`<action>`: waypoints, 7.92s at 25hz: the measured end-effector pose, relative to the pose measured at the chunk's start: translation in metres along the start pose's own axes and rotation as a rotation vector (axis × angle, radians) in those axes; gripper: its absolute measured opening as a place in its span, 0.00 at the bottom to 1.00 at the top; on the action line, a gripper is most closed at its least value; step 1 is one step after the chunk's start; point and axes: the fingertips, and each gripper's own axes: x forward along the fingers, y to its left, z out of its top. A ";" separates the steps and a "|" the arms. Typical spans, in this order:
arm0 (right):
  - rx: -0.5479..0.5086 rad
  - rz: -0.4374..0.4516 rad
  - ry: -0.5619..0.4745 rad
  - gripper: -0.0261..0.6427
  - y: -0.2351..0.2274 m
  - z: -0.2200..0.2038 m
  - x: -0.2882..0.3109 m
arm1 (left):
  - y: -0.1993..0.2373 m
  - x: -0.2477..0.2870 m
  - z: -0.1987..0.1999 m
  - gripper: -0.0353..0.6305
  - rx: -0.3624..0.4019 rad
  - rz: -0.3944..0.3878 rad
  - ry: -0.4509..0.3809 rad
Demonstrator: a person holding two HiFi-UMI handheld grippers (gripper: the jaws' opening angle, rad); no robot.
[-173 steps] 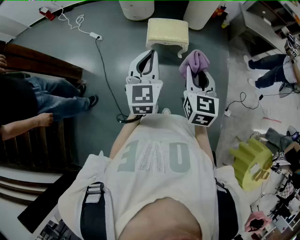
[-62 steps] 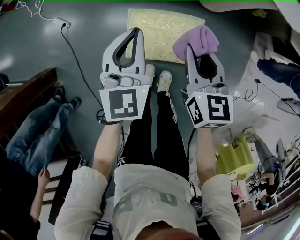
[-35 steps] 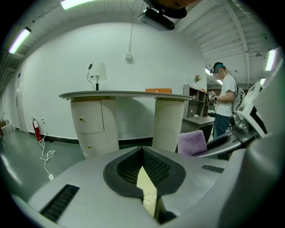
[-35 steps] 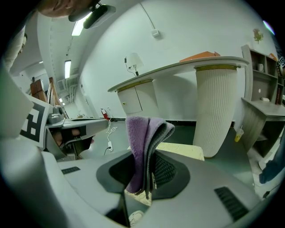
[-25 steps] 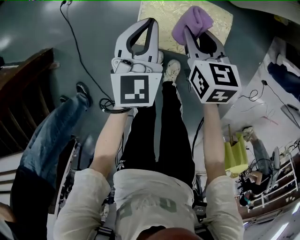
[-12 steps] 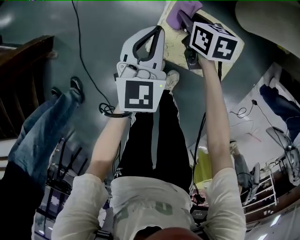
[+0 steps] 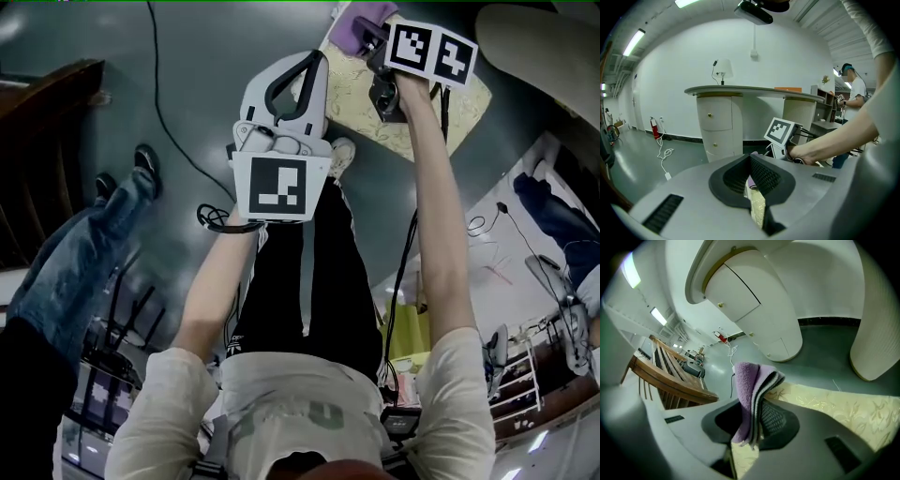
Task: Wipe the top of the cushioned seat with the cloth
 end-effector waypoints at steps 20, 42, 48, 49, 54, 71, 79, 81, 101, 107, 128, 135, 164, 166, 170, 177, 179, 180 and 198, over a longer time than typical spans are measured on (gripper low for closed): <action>-0.023 -0.101 -0.005 0.18 -0.073 -0.016 -0.058 | -0.056 0.028 0.008 0.06 0.039 -0.070 -0.002; 0.000 -0.414 -0.052 0.17 -0.233 -0.069 -0.201 | -0.147 0.065 0.010 0.06 0.108 -0.212 0.058; 0.010 -0.474 -0.058 0.17 -0.252 -0.077 -0.220 | -0.156 0.066 0.014 0.06 0.124 -0.230 0.060; 0.011 -0.474 -0.057 0.17 -0.252 -0.078 -0.221 | -0.156 0.066 0.014 0.06 0.127 -0.232 0.059; -0.002 -0.490 -0.046 0.17 -0.257 -0.080 -0.223 | -0.160 0.064 0.012 0.06 0.131 -0.238 0.061; -0.102 -0.408 -0.595 0.17 -0.048 -0.024 -0.336 | -0.136 0.018 0.051 0.06 0.093 -0.146 0.061; -0.192 -0.407 -0.617 0.17 0.002 -0.032 -0.344 | -0.134 -0.002 0.077 0.06 0.104 -0.132 -0.009; -0.207 -0.383 -0.596 0.17 0.007 -0.031 -0.334 | -0.130 -0.005 0.074 0.06 0.097 -0.119 -0.002; -0.109 0.005 -0.028 0.17 0.035 -0.073 0.001 | -0.012 -0.047 -0.015 0.06 0.081 0.113 0.134; -0.113 -0.023 -0.006 0.17 0.035 -0.075 0.012 | 0.000 -0.053 -0.021 0.06 0.075 0.115 0.146; 0.022 -0.241 -0.052 0.17 -0.109 -0.116 -0.123 | -0.084 -0.012 0.013 0.06 0.166 -0.083 0.101; 0.035 -0.385 -0.038 0.17 -0.170 -0.139 -0.182 | -0.120 -0.002 0.018 0.06 0.174 -0.132 0.091; -0.029 -0.510 -0.147 0.17 -0.187 -0.135 -0.259 | -0.156 -0.015 0.033 0.06 0.204 -0.169 0.073; -0.059 -0.491 -0.250 0.17 -0.151 -0.116 -0.284 | -0.156 -0.018 0.041 0.06 0.190 -0.167 0.065; -0.150 -0.521 -0.459 0.17 -0.076 -0.086 -0.341 | -0.158 -0.024 0.064 0.06 0.161 -0.155 0.045; -0.091 -0.514 -0.608 0.17 -0.008 -0.087 -0.380 | -0.166 -0.037 0.095 0.06 0.128 -0.168 0.023; -0.094 -0.495 -0.610 0.17 -0.001 -0.085 -0.377 | -0.164 -0.038 0.097 0.06 0.123 -0.169 0.018; -0.105 -0.484 -0.602 0.17 0.002 -0.083 -0.373 | -0.162 -0.039 0.097 0.06 0.116 -0.165 0.018; -0.213 -0.058 -0.138 0.17 0.084 -0.126 -0.053 | 0.002 -0.090 0.006 0.06 -0.009 0.162 0.103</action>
